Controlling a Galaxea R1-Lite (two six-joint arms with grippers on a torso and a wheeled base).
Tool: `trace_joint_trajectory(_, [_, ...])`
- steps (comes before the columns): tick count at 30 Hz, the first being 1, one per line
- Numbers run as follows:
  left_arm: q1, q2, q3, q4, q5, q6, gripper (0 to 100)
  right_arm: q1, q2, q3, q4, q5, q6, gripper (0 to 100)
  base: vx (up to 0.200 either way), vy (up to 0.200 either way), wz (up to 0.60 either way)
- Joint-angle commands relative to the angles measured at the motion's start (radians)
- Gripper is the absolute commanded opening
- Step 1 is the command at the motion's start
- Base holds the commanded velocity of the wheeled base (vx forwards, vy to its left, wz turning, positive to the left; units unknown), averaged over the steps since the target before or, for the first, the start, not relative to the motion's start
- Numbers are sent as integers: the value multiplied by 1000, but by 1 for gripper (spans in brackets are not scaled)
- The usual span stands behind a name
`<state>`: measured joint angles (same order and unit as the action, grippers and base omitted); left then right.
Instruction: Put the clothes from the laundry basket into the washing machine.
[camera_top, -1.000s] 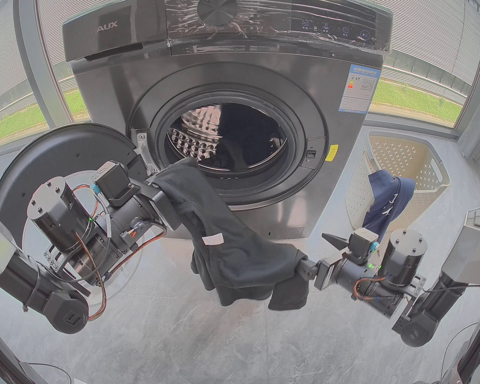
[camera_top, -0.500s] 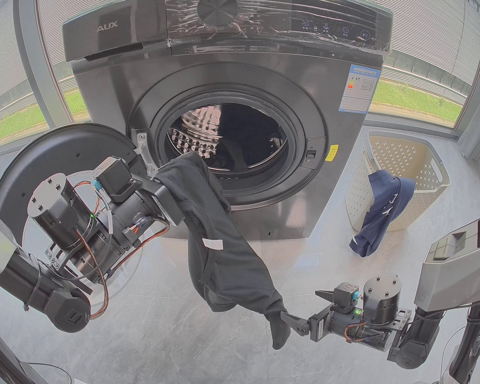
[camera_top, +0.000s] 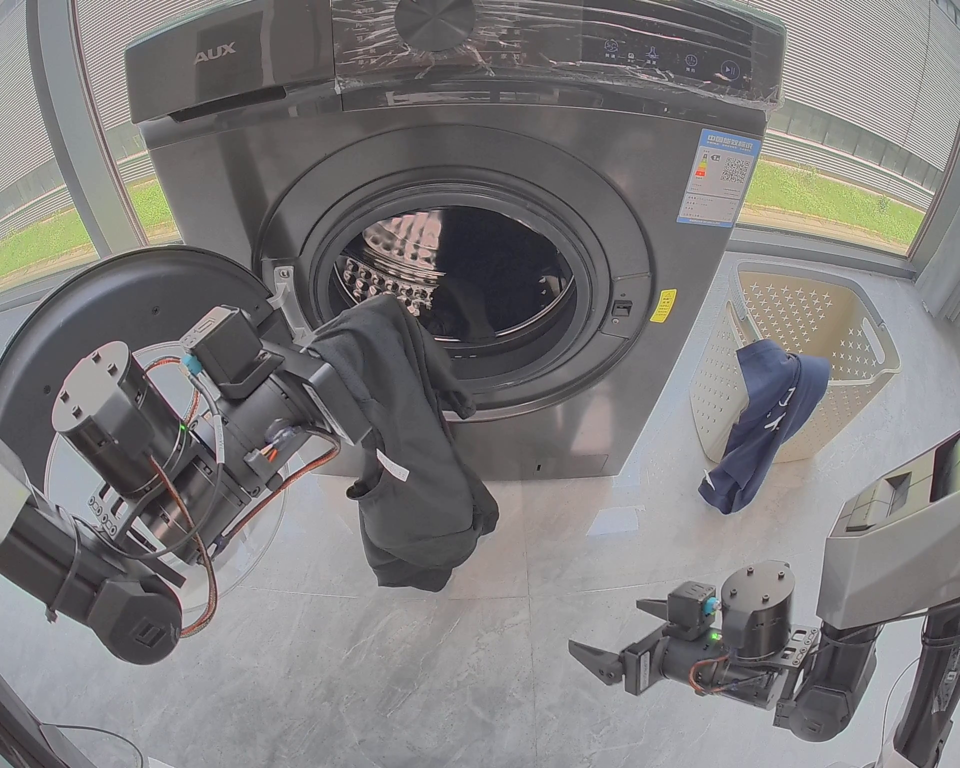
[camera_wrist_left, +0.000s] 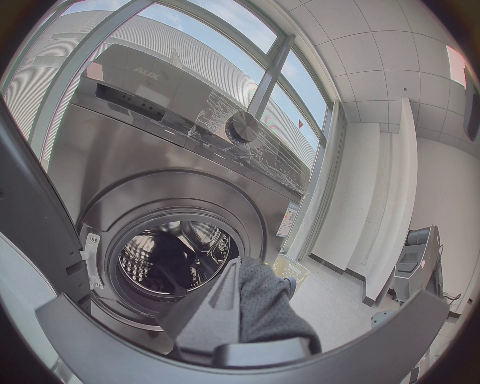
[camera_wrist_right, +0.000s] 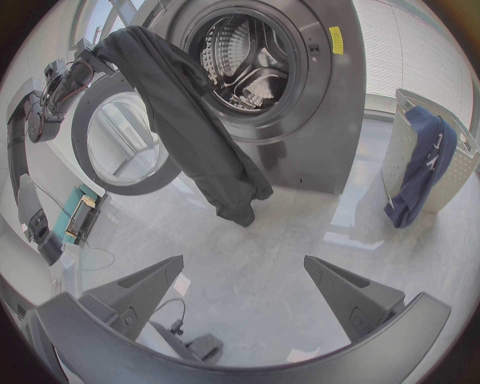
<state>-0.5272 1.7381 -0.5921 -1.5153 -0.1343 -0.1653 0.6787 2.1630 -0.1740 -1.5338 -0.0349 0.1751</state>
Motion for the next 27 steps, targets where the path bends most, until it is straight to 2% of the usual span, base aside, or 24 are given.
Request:
trace_joint_trajectory(1, [-20, -5, 5, 0, -1, 1, 0, 28, 32, -183, 11, -3, -11, 100, 0, 0, 0])
trace_joint_trajectory(6, [-42, -6, 2, -3, -1, 3, 0, 64, 101, -354, 0, 1, -13, 100, 0, 0, 0])
trace_joint_trajectory(10, [-53, -8, -3, -5, 1, 3, 0, 67, 121, -481, 12, 13, -45, 100, 0, 0, 0])
trace_joint_trajectory(14, [-53, -32, -8, 4, 2, 3, 0, 78, 155, -568, 17, 58, -68, 100, 0, 0, 0])
trace_joint_trajectory(22, [-53, -49, -15, 6, 2, 3, 0, 99, 204, -713, 64, 59, -82, 100, 0, 0, 0])
trace_joint_trajectory(23, [-53, -51, -17, 6, 1, 3, 0, 94, 224, -756, 67, 61, -91, 100, 0, 0, 0])
trace_joint_trajectory(25, [-53, -51, -17, 6, 2, 3, 0, 94, 225, -759, 67, 61, -92, 100, 0, 0, 0])
trace_joint_trajectory(26, [-54, -60, -15, 6, 1, 3, 0, 88, 250, -815, 83, 61, -101, 100, 0, 0, 0])
trace_joint_trajectory(27, [-54, -60, -15, 6, 1, 3, 0, 87, 253, -829, 90, 63, -106, 100, 0, 0, 0])
